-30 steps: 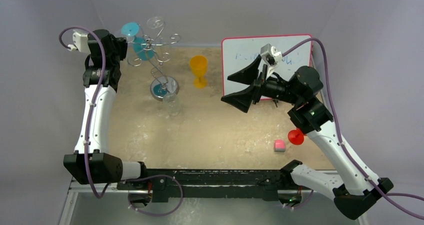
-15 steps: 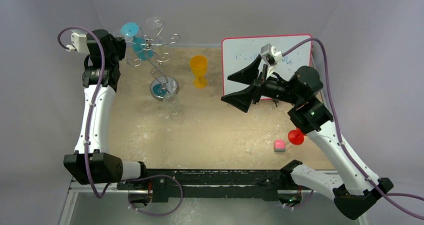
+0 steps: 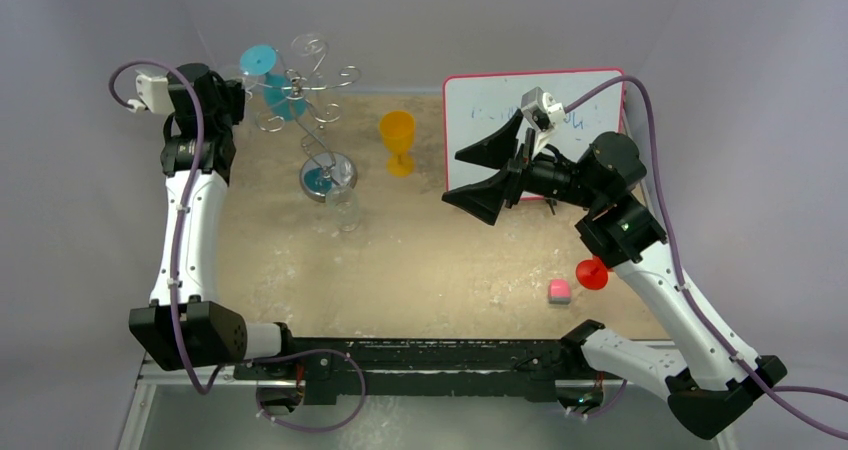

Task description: Place the wine glass upside down on the wine glass rack

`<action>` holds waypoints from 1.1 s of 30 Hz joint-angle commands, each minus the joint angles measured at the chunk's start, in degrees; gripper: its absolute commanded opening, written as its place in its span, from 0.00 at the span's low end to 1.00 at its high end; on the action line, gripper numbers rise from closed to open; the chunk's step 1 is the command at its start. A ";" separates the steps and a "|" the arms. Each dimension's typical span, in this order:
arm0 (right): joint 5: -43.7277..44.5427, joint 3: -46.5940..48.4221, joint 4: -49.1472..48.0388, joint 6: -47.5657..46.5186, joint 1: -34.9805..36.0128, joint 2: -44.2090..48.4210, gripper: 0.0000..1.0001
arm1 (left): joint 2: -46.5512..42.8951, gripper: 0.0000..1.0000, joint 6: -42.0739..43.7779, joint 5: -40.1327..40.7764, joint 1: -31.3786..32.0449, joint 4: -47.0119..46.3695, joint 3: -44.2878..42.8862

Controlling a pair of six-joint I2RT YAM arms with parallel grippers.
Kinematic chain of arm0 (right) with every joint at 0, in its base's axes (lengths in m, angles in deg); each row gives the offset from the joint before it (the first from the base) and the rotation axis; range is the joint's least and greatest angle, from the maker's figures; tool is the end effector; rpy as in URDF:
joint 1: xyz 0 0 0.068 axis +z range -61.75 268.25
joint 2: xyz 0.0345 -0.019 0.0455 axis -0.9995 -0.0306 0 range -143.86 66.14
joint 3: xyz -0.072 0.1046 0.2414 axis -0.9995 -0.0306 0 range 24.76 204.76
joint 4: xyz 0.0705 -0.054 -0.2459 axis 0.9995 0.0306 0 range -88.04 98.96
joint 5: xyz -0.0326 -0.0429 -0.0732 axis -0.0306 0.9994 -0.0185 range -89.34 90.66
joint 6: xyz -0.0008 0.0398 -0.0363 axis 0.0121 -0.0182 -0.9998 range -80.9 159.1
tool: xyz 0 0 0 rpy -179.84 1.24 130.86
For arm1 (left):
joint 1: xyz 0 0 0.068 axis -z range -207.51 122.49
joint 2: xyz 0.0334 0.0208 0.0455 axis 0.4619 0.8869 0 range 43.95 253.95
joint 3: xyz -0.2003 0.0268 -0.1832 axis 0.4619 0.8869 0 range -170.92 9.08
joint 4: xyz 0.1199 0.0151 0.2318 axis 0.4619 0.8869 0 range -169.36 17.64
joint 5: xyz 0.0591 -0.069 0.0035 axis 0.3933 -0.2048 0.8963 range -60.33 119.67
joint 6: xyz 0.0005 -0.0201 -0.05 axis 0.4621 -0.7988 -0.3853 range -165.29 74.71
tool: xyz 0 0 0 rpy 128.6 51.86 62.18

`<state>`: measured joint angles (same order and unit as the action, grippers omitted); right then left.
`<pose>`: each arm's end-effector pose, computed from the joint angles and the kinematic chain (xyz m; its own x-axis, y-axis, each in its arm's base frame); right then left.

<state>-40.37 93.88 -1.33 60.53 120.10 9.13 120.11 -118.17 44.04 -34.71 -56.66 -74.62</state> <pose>0.1579 0.1257 0.4718 -0.1319 0.2426 -0.9611 -0.9534 0.2343 0.1900 0.2931 0.0459 0.4331 0.2667 -0.8995 -0.3462 -0.3537 0.2428 -0.9033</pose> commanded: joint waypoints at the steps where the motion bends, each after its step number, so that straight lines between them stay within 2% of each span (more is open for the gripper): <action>1: 0.78 1.99 -2.27 0.15 0.04 0.50 1.00 | -2.23 0.00 -1.30 -1.19 -0.73 -6.02 0.29; 24: 1.11 1.63 -1.89 0.19 -0.02 0.41 1.00 | -6.71 0.00 -0.19 -8.65 -0.88 -7.08 6.32; 33: 1.15 1.37 -1.72 0.28 0.03 0.15 1.00 | -7.82 0.19 1.76 -8.58 -0.87 -5.43 6.40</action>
<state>-40.26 93.88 -1.28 60.57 120.10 9.13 115.06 -117.69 36.72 -35.39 -58.76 -67.86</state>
